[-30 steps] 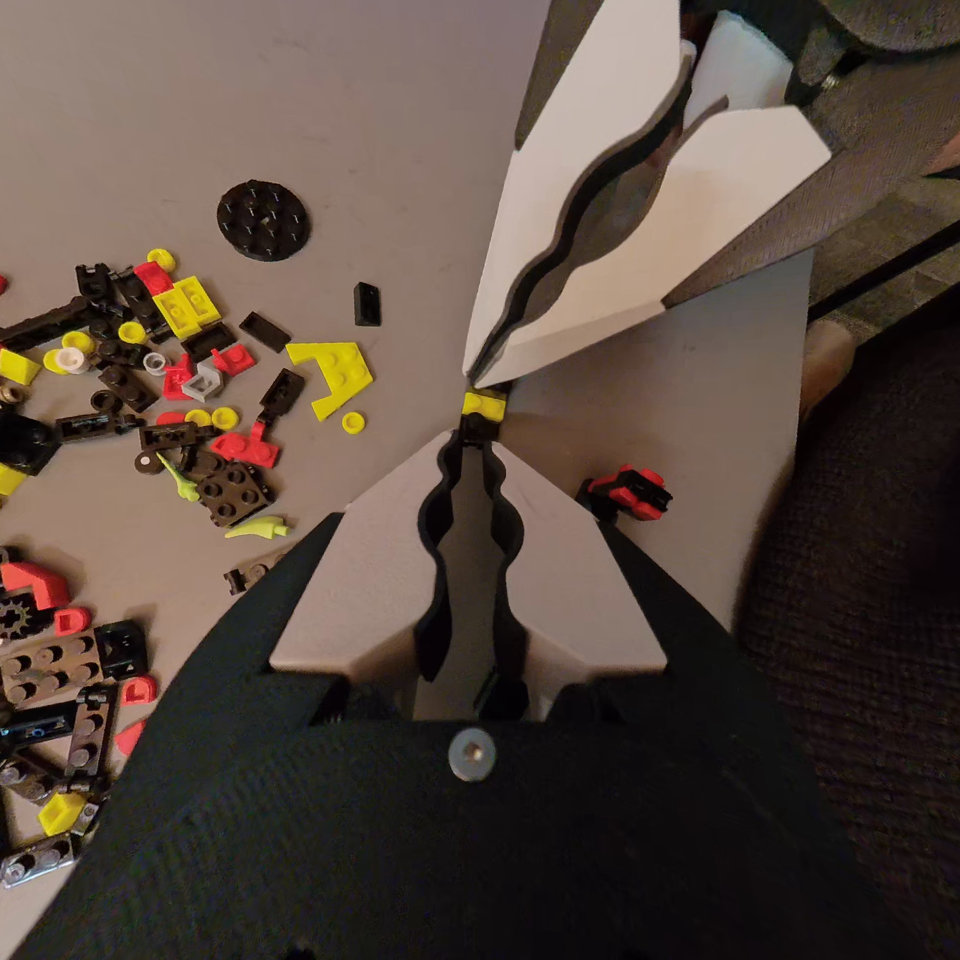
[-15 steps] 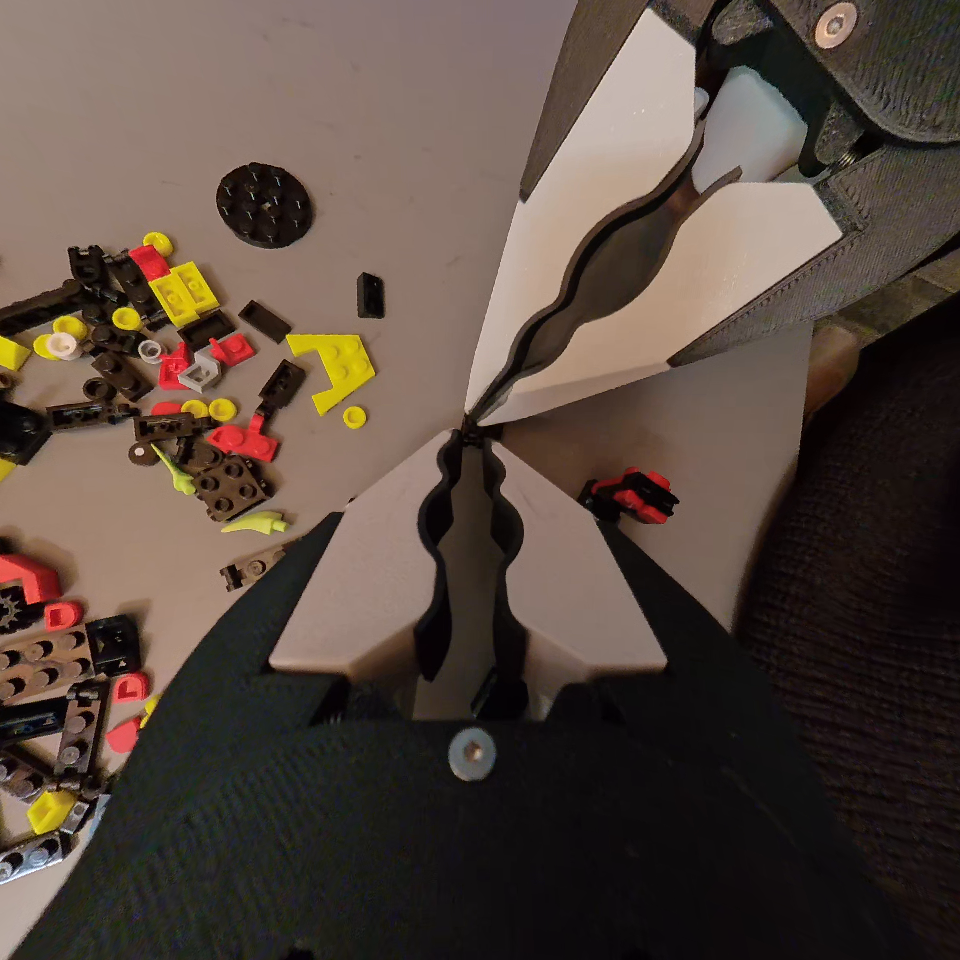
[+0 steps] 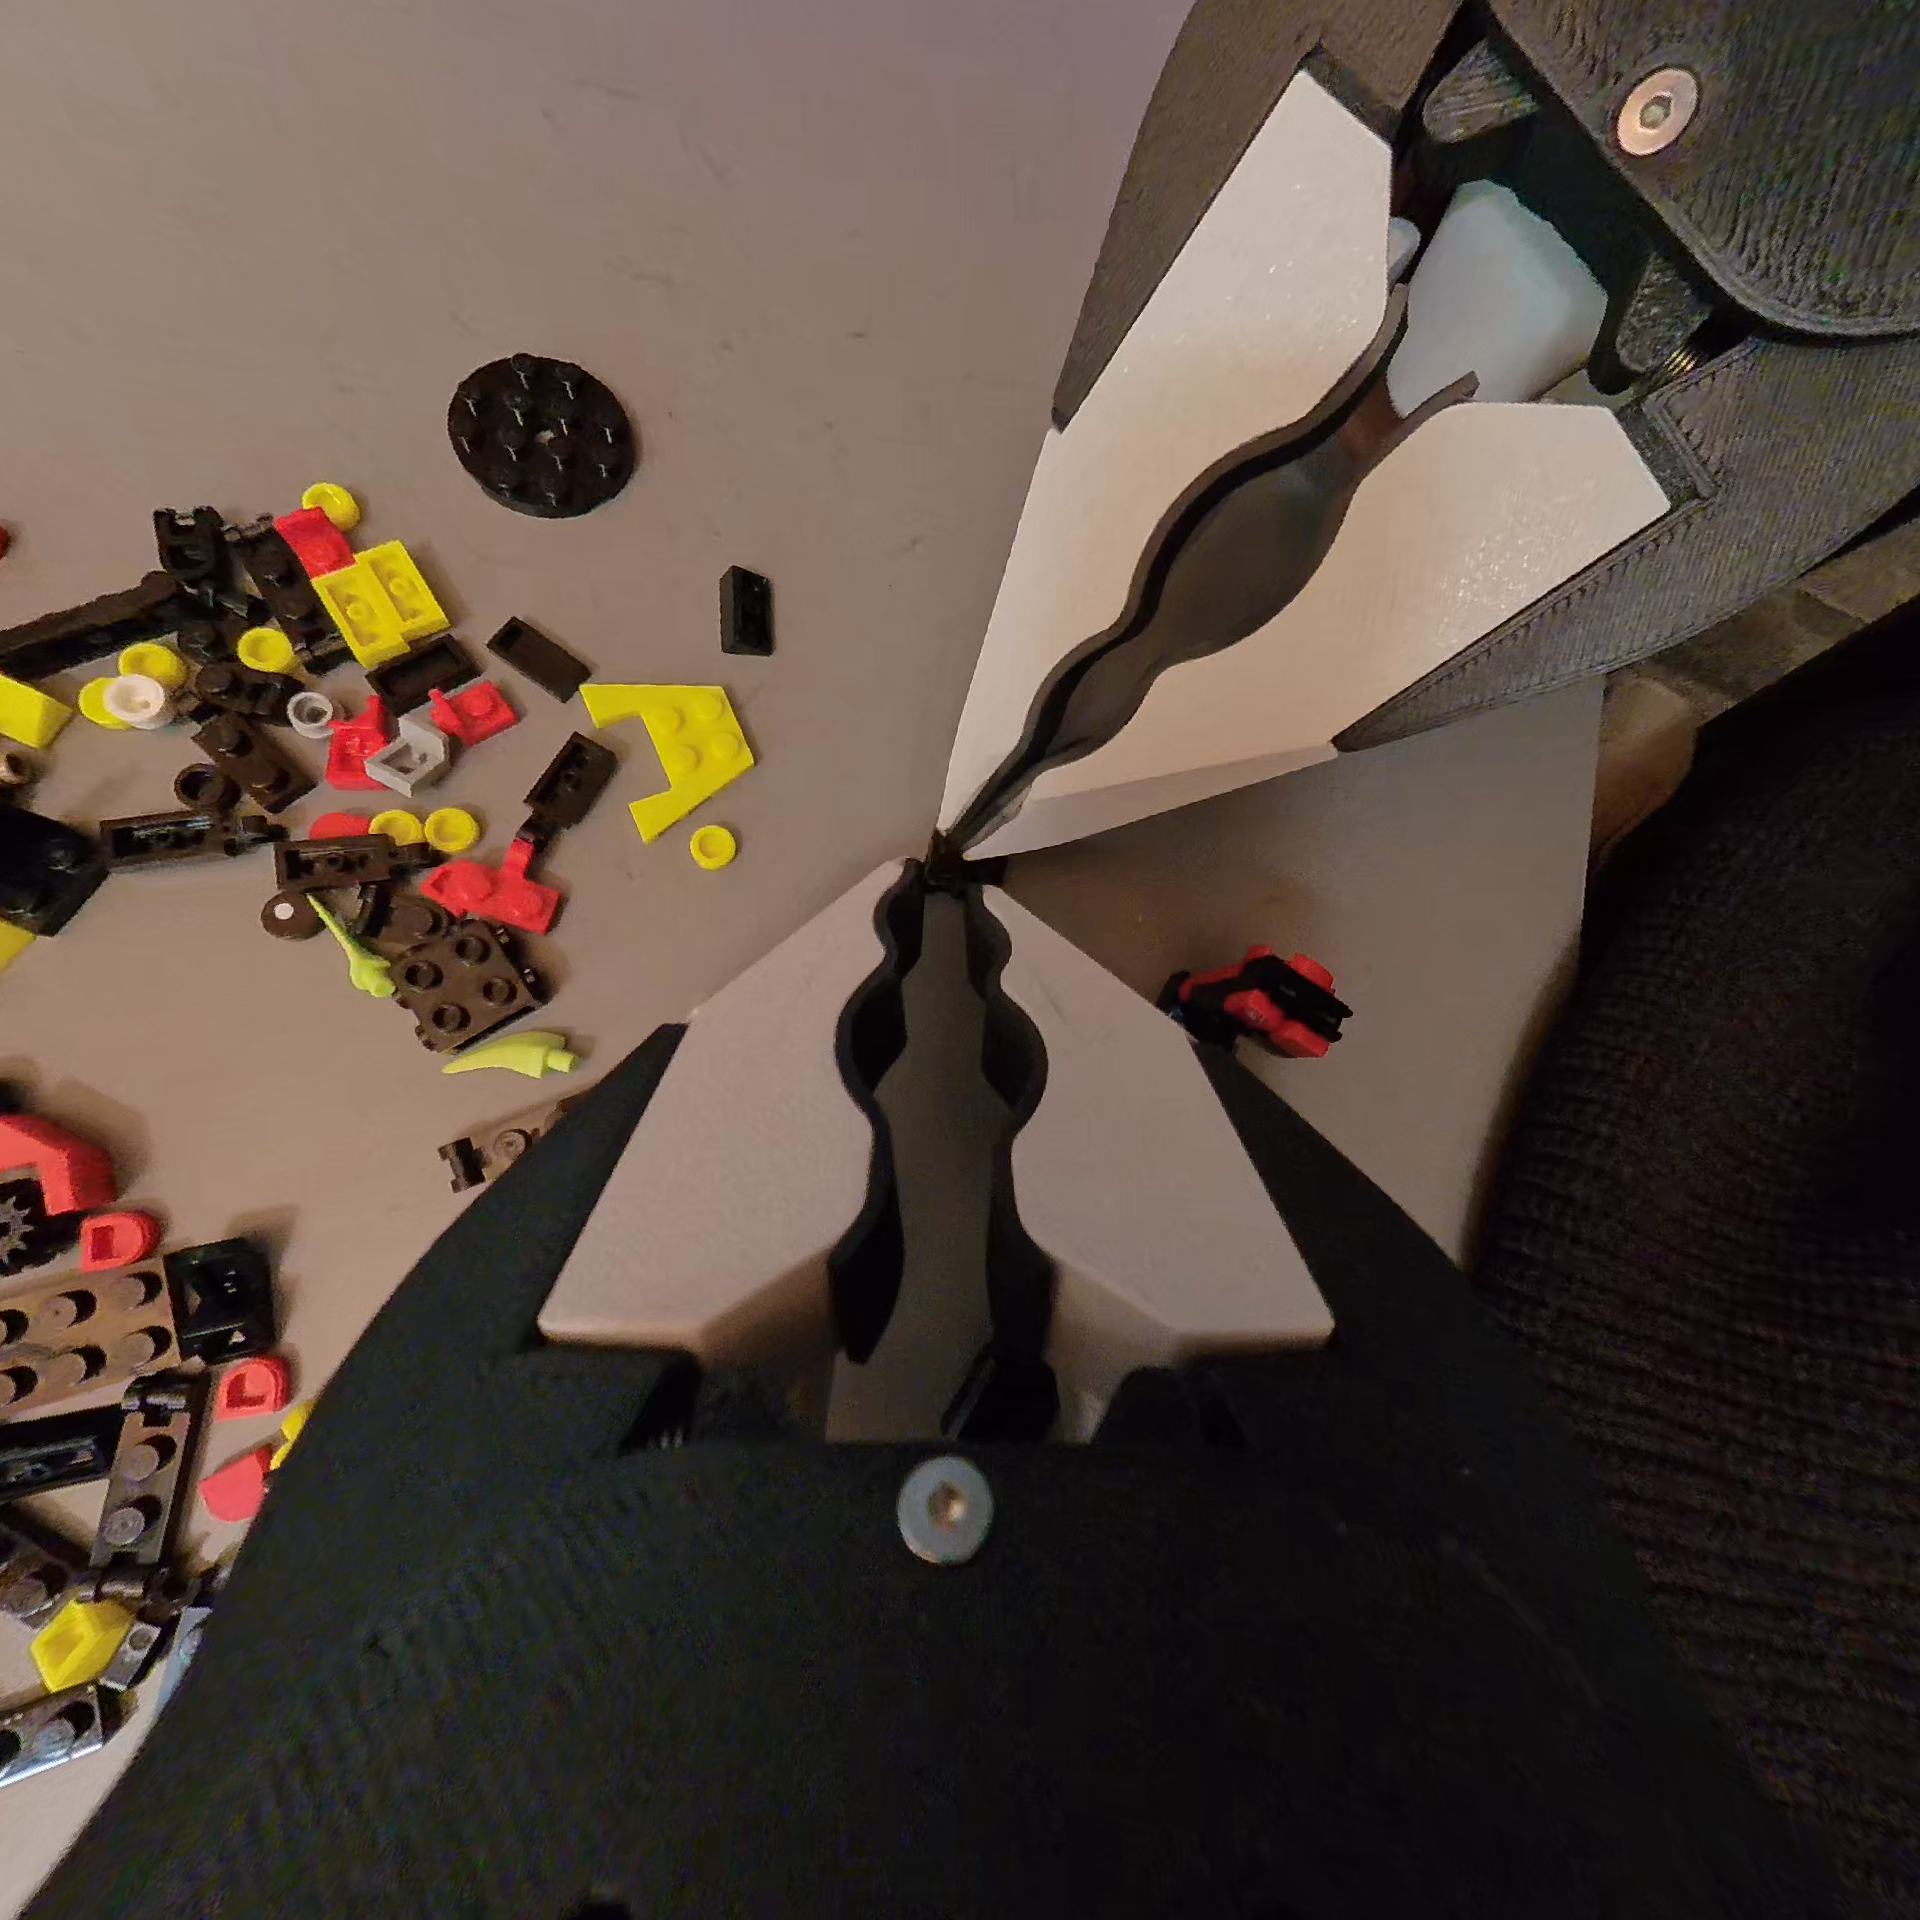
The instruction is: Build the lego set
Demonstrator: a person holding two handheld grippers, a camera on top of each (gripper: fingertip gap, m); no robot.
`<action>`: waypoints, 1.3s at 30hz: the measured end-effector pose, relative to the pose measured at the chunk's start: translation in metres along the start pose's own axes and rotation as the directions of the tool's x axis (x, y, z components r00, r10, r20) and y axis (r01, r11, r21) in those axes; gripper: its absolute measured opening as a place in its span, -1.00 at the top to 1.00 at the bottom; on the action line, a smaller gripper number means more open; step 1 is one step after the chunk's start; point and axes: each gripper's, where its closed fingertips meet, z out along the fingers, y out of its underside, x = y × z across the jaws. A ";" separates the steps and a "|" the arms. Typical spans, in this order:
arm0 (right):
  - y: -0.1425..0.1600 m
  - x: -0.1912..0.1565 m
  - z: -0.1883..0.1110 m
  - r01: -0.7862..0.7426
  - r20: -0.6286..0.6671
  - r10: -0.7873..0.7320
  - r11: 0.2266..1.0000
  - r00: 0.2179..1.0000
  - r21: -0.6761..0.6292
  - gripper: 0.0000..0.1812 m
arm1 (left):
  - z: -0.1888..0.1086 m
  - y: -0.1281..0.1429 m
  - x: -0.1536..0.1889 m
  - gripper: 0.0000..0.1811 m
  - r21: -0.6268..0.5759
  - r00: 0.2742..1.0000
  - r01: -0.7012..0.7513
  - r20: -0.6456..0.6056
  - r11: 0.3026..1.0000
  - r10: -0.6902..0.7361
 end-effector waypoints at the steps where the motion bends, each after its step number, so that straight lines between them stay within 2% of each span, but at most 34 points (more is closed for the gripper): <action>1: 0.000 0.000 0.000 -0.001 -0.001 0.001 1.000 1.000 -0.001 1.00 | 0.000 0.000 0.000 0.95 0.002 1.000 0.003 -0.003 1.000 -0.003; 28: 0.003 0.002 0.000 -0.081 0.025 0.084 0.992 0.996 -0.095 1.00 | 0.003 -0.003 -0.001 0.95 0.044 0.997 0.057 -0.045 0.997 -0.055; 39: 0.001 0.002 0.001 -0.078 0.036 0.080 0.996 0.996 -0.042 1.00 | 0.003 -0.002 -0.002 0.95 0.036 0.999 0.030 -0.024 0.999 -0.029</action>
